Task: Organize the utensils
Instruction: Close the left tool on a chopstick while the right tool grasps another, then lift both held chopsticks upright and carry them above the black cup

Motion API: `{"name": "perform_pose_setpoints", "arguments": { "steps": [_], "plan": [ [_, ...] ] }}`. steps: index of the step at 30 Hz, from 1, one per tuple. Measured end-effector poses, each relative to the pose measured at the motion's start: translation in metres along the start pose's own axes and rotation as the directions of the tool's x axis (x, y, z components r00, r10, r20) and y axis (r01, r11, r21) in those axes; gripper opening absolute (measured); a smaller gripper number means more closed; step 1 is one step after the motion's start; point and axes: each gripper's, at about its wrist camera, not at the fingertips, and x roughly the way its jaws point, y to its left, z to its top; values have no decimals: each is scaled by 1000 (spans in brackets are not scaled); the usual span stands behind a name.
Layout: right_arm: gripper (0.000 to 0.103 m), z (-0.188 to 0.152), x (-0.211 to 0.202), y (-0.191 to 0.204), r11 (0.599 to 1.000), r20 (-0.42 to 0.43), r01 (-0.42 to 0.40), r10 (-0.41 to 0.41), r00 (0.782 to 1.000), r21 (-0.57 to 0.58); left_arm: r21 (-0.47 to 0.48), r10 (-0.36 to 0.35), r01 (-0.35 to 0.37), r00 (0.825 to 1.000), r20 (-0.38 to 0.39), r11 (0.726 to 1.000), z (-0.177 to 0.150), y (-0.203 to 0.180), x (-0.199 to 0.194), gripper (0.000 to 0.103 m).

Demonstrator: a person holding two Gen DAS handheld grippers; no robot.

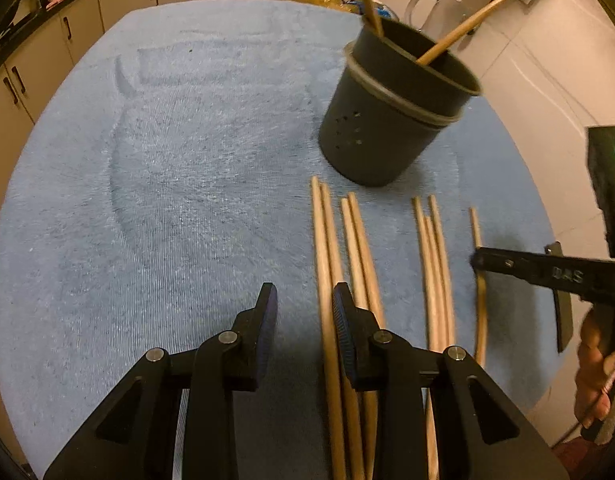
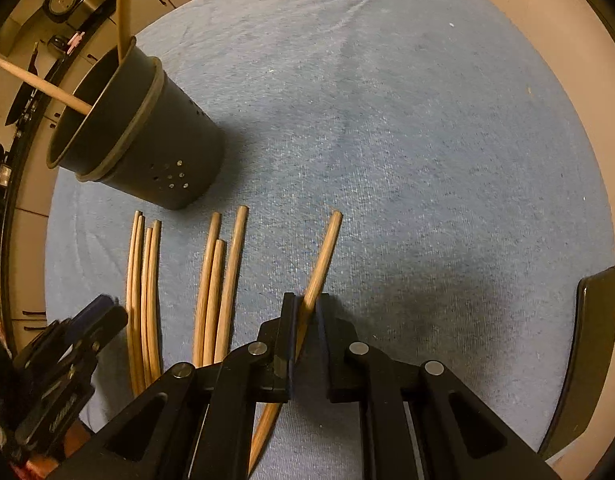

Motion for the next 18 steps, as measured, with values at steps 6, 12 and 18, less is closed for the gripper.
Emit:
{"name": "perform_pose_setpoints", "arguments": {
  "steps": [6,12,18],
  "plan": [
    [10,2,-1,-10,1000,-12,-14,14,1000,7,41,20,-19,1000,-11,999,15,-9,8,25],
    [10,16,1,-11,1000,-19,-1,2,1000,11,45,61,-59,997,-45,997,32,-17,15,8],
    [8,19,-2,-10,999,-4,-32,32,999,7,37,27,-27,1000,-1,999,17,-26,10,6]
  ]
}}
